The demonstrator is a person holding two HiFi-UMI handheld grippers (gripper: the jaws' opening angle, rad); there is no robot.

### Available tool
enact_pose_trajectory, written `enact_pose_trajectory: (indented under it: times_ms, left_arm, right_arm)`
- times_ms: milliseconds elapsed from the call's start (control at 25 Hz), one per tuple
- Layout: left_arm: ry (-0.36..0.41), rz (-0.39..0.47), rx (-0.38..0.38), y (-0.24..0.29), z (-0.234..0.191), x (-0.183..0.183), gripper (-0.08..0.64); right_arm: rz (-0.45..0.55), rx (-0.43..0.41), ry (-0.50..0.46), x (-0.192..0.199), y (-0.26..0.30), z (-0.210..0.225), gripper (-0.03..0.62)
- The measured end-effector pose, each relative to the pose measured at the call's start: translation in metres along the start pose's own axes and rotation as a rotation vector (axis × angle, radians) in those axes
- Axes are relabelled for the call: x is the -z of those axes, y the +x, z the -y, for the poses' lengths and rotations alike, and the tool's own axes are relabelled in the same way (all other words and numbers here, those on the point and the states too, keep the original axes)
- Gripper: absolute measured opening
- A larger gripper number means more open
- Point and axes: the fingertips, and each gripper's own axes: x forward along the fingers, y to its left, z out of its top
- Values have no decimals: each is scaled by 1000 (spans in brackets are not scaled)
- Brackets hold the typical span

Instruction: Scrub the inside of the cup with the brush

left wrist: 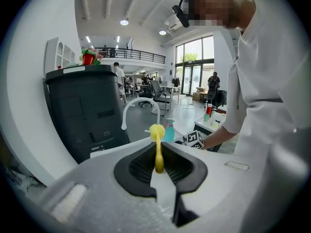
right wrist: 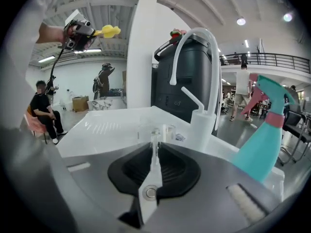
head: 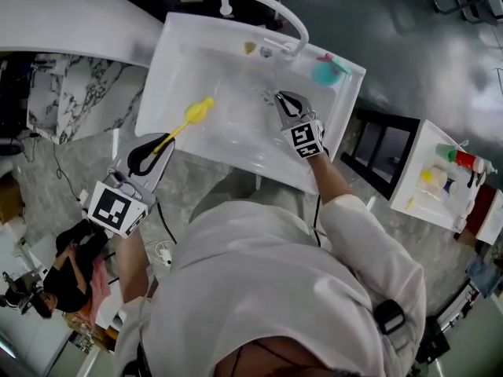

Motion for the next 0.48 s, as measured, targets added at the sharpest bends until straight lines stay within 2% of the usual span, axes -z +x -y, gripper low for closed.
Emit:
enact_pose_trajectory:
  times_ms: [480]
  left_arm:
    - [-63, -53, -27, 5, -13, 26, 40]
  right_arm:
    - [-104, -58, 18, 67, 61, -4, 25]
